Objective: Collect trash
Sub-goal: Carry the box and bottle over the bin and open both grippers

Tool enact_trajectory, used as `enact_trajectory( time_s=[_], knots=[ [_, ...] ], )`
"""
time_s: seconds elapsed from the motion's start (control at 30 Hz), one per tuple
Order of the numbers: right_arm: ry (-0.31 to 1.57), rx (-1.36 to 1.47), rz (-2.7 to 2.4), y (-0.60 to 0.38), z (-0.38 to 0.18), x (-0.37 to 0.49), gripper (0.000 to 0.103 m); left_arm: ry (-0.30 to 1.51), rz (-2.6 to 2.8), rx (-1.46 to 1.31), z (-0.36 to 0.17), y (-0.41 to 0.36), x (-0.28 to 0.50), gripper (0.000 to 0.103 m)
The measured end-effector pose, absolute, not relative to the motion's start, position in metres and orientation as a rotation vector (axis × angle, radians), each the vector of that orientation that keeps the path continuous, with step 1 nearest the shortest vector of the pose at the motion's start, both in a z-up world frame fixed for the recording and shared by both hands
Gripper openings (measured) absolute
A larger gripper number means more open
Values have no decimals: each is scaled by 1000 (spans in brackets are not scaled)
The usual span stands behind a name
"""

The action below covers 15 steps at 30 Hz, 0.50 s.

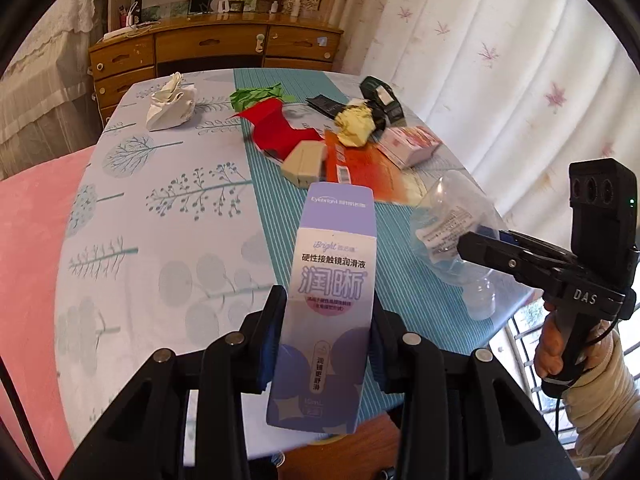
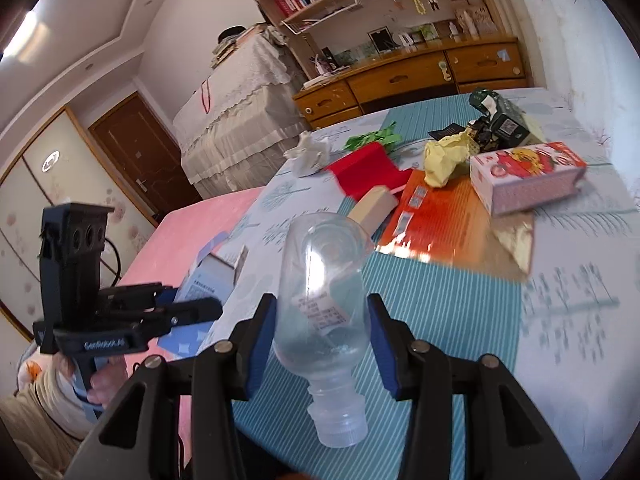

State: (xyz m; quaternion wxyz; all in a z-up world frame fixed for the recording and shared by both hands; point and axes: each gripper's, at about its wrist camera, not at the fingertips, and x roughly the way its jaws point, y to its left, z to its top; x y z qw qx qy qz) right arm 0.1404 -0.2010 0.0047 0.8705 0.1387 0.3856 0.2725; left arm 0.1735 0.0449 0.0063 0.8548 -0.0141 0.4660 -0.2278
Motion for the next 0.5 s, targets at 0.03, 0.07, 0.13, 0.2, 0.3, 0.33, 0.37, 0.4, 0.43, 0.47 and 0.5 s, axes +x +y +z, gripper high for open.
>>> enact_trajectory(
  time_s=[0.03,0.07,0.13,0.2,0.3,0.33,0.37,0.4,0.43,0.47,0.5],
  knots=[
    [805,284,569,-200,5,133,46,981,-478,-22,7,45,164,35],
    [803,274,567,-199,6,119,46,984,-479,-17,7,45,154,35],
    [807,248,567,-196,6,95,46,994,-481,-6,5,45,135,35],
    [813,230,569,-194,3,77,46,1009,-482,13,-1,43,115,35],
    [832,208,573,-192,-7,48,46,1034,-490,50,-15,38,87,35],
    [837,203,573,-190,-11,38,46,1040,-491,63,-19,36,79,35],
    [845,193,567,-189,-17,28,46,1047,-494,77,-25,34,70,35],
    [852,185,563,-188,-22,19,46,1056,-497,93,-32,32,61,35],
    [863,182,564,-187,-29,12,46,1064,-496,107,-40,30,54,35],
    [884,189,563,-187,-39,4,46,1077,-493,120,-49,27,47,35],
    [901,200,561,-188,-49,-1,46,1089,-494,131,-57,25,41,35]
  ],
)
